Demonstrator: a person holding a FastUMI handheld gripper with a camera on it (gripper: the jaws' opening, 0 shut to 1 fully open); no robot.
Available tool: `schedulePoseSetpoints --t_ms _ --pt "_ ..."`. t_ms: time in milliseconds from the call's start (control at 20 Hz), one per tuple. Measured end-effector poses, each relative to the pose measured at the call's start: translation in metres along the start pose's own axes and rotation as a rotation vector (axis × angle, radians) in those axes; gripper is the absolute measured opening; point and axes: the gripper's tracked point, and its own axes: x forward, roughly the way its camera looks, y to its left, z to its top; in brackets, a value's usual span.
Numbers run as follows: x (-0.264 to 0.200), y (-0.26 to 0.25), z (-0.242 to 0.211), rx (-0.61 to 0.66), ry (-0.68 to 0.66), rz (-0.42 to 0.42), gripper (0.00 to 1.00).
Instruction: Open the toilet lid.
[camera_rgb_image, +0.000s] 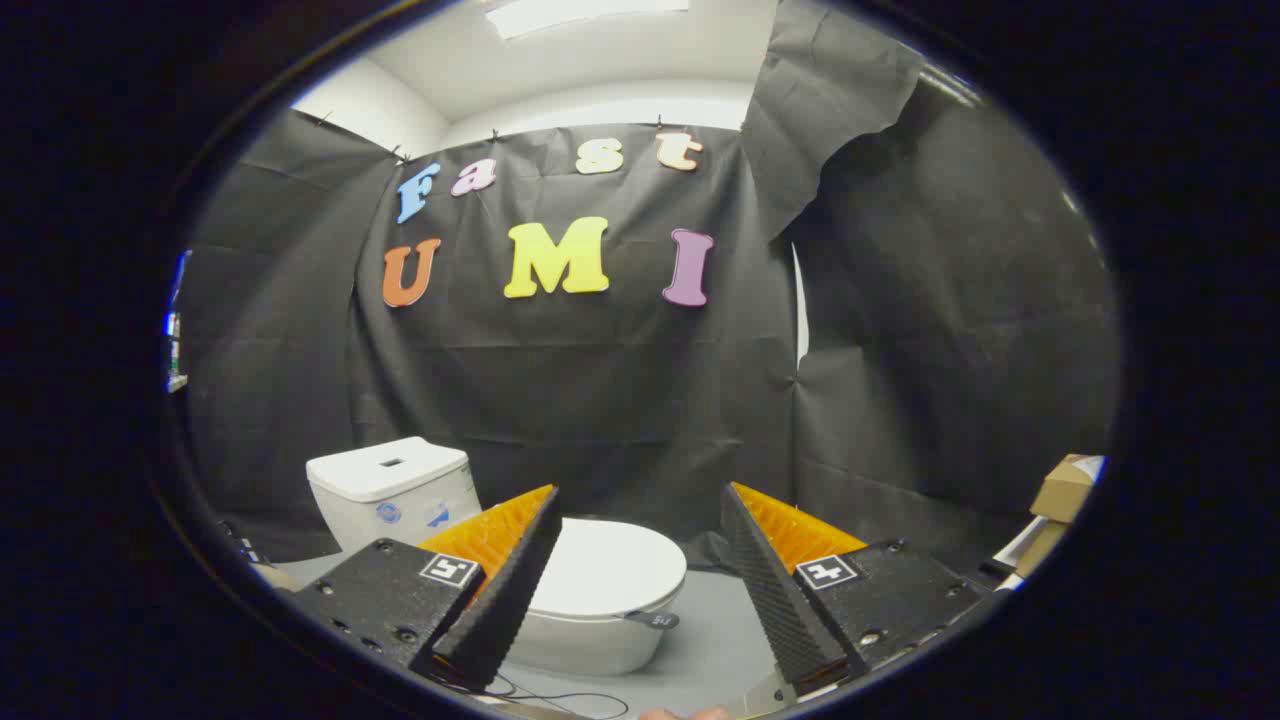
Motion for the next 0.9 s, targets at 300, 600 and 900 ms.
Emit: schedulePoseSetpoints --t_ms 300,600,900 --pt "0.002 -0.001 -0.007 -0.006 0.026 -0.005 1.0" --pt "0.0 0.004 -0.007 -0.032 0.027 0.012 1.0" --pt "0.0 0.001 -0.013 -0.072 0.038 0.035 1.0"
